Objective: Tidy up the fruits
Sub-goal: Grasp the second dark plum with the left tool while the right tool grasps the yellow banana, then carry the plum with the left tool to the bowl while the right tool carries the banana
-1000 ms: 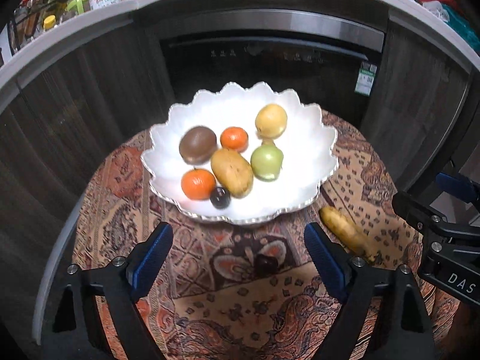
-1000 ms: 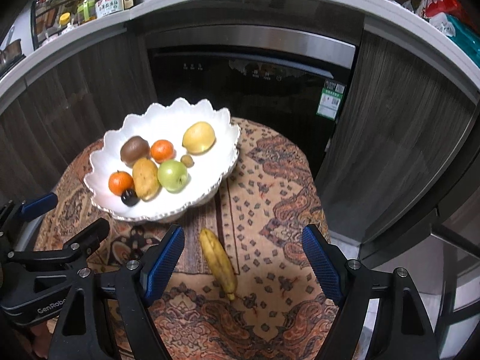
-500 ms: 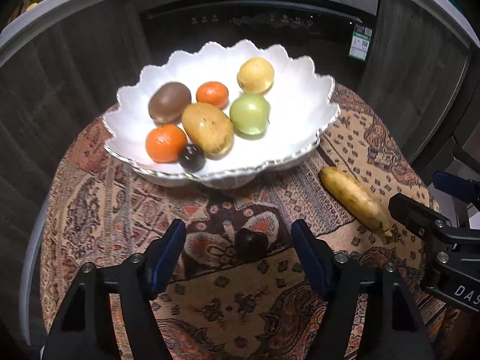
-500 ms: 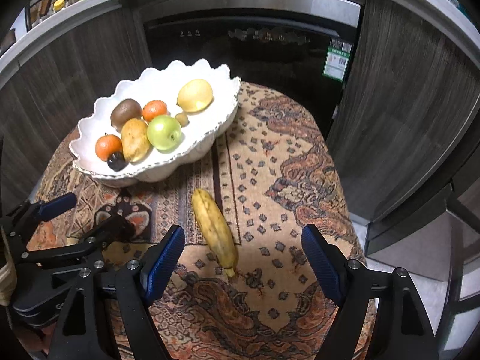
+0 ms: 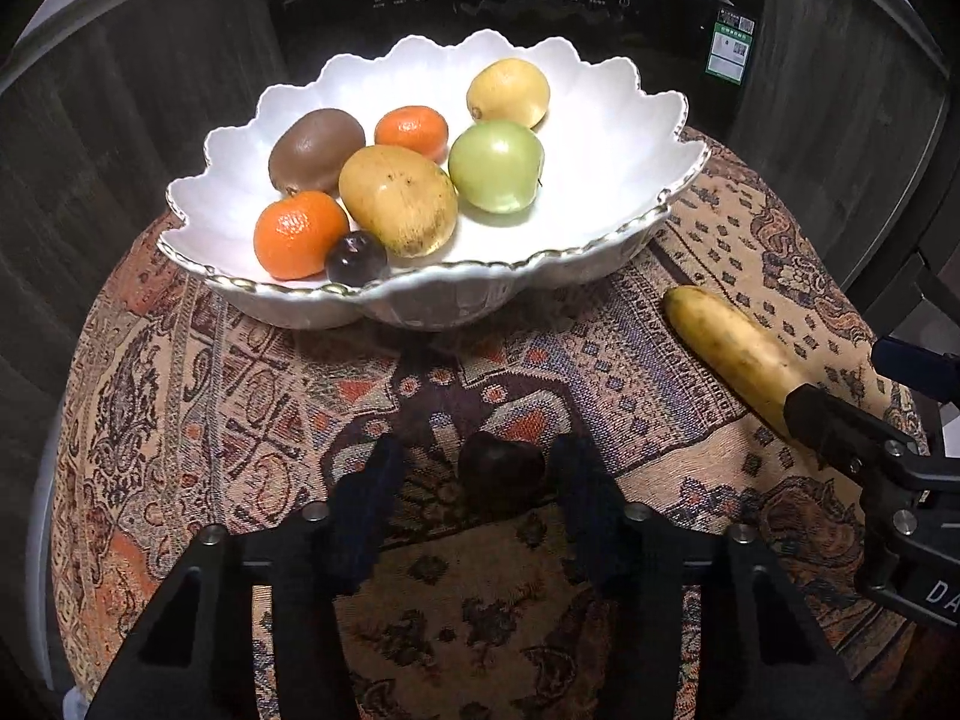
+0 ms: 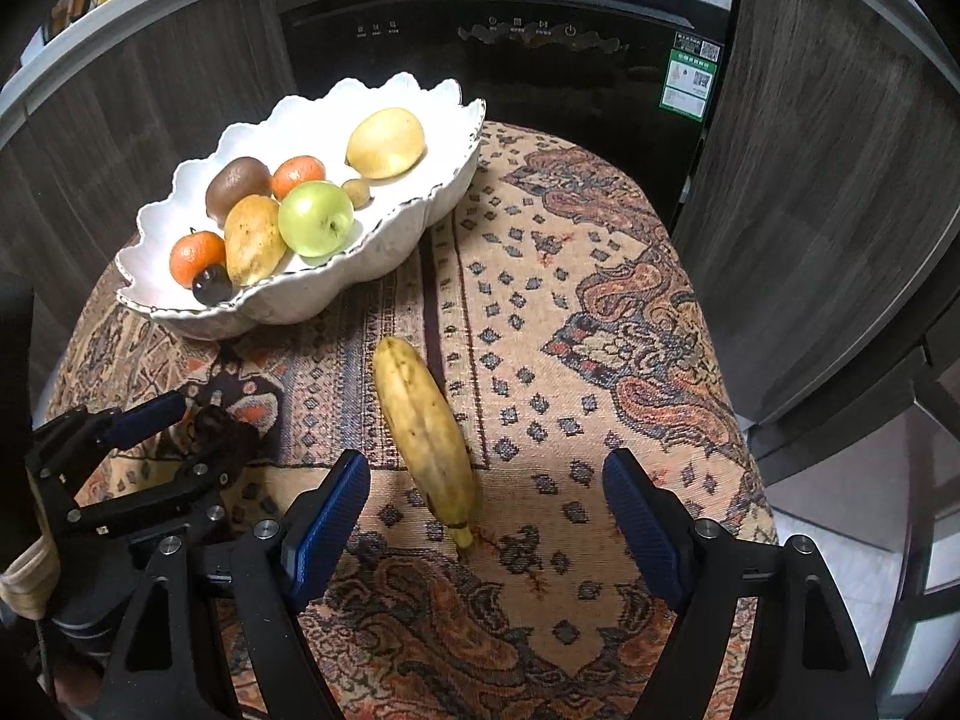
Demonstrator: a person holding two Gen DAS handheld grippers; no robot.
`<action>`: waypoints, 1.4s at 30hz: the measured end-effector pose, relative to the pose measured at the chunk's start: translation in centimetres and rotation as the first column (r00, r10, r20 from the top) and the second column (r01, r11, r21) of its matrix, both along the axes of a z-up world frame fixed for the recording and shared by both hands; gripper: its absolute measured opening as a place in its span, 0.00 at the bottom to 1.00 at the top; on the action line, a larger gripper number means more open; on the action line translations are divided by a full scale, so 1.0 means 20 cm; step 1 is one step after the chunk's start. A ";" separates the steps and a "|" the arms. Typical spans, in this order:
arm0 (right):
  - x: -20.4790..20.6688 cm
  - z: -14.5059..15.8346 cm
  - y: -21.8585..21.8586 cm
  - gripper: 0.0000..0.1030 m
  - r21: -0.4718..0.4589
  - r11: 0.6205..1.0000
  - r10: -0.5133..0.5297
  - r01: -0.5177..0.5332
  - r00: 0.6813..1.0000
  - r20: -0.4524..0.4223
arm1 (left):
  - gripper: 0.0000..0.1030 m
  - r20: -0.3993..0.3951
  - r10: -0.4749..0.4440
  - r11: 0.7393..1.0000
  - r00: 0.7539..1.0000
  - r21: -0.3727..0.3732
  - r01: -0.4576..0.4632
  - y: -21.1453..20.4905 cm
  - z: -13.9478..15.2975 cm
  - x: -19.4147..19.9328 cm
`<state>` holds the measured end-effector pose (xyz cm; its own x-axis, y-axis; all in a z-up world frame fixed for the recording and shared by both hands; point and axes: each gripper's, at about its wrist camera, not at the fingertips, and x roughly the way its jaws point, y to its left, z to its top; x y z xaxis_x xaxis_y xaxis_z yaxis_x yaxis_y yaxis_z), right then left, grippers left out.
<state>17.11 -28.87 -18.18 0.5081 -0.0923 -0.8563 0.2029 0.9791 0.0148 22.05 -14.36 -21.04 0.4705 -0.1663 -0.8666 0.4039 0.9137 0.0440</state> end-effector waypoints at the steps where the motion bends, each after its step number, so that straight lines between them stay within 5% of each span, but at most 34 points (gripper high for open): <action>1: 0.00 -0.01 0.00 0.78 0.000 1.000 0.000 0.000 1.000 -0.002 | 0.39 -0.006 -0.003 1.000 1.000 -0.005 0.003 0.00 -0.01 0.00; 5: 0.00 -0.02 -0.01 0.78 0.007 1.000 -0.002 0.002 1.000 -0.003 | 0.27 0.000 -0.022 0.999 1.000 -0.023 0.022 -0.01 -0.01 0.00; 19: 0.08 0.02 0.07 0.73 -0.020 0.995 0.096 -0.096 0.995 0.019 | 0.26 0.018 0.052 0.999 0.999 -0.011 -0.051 0.10 0.07 -0.01; 25: 0.18 -0.08 0.07 0.47 -0.014 0.992 0.128 -0.128 0.991 -0.043 | 0.26 0.002 0.094 0.996 0.996 -0.010 -0.094 0.14 0.06 0.02; 32: 0.19 -0.14 0.11 0.32 -0.019 0.984 0.176 -0.178 0.982 -0.069 | 0.26 0.000 0.103 0.995 0.995 -0.011 -0.103 0.16 0.06 0.02; 42: 0.14 -0.05 0.13 0.28 0.001 0.986 0.168 -0.168 0.985 -0.049 | 0.26 0.033 0.106 0.994 0.994 -0.028 -0.105 0.17 0.17 -0.02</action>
